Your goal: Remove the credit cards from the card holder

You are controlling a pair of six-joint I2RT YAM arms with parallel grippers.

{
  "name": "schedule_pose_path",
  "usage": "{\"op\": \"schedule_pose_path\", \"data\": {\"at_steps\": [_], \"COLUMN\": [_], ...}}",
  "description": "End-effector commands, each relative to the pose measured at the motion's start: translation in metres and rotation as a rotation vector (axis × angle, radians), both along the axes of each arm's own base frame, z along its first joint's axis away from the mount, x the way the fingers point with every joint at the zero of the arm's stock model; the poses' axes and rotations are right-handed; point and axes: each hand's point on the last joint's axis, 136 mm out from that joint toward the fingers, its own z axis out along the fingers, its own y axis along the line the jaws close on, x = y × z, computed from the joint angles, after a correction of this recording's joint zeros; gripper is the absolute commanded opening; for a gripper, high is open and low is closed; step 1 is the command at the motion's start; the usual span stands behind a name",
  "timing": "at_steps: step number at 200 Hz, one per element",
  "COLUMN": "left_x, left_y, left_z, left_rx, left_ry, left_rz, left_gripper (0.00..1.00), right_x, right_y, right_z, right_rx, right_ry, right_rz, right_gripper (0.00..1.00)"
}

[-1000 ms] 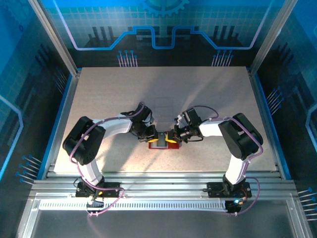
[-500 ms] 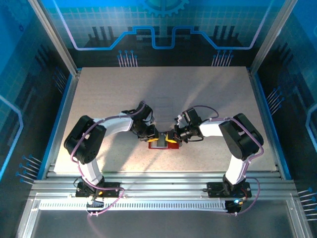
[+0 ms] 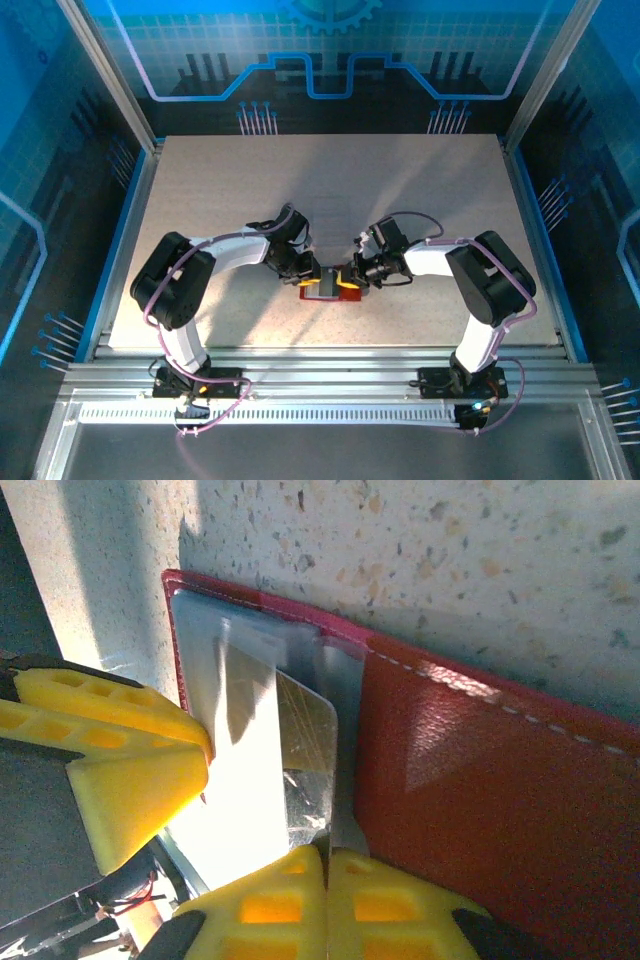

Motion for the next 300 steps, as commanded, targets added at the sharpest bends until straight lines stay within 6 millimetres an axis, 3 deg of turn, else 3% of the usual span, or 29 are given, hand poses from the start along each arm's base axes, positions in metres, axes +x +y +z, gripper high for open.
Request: {"op": "schedule_pose_path", "data": {"at_steps": [1, 230, 259, 300], "left_x": [-0.007, -0.004, -0.001, 0.016], "left_y": [0.014, 0.009, 0.004, -0.014], "left_z": [-0.018, -0.009, -0.001, 0.029], "left_rx": [0.077, 0.042, 0.013, -0.083], "left_ry": [0.047, 0.027, 0.012, -0.062], "left_rz": [-0.004, 0.005, 0.005, -0.005], "left_gripper": [0.20, 0.20, 0.20, 0.22], "right_x": [0.000, 0.003, 0.004, 0.010], "right_y": [-0.011, -0.031, -0.035, -0.042], "right_z": [0.001, 0.026, 0.036, 0.052], "right_rx": [-0.035, -0.038, -0.049, -0.088], "right_ry": [0.005, -0.048, -0.067, -0.123], "right_rz": [-0.012, -0.034, -0.028, 0.012], "right_gripper": [0.06, 0.01, 0.00, 0.00]}}
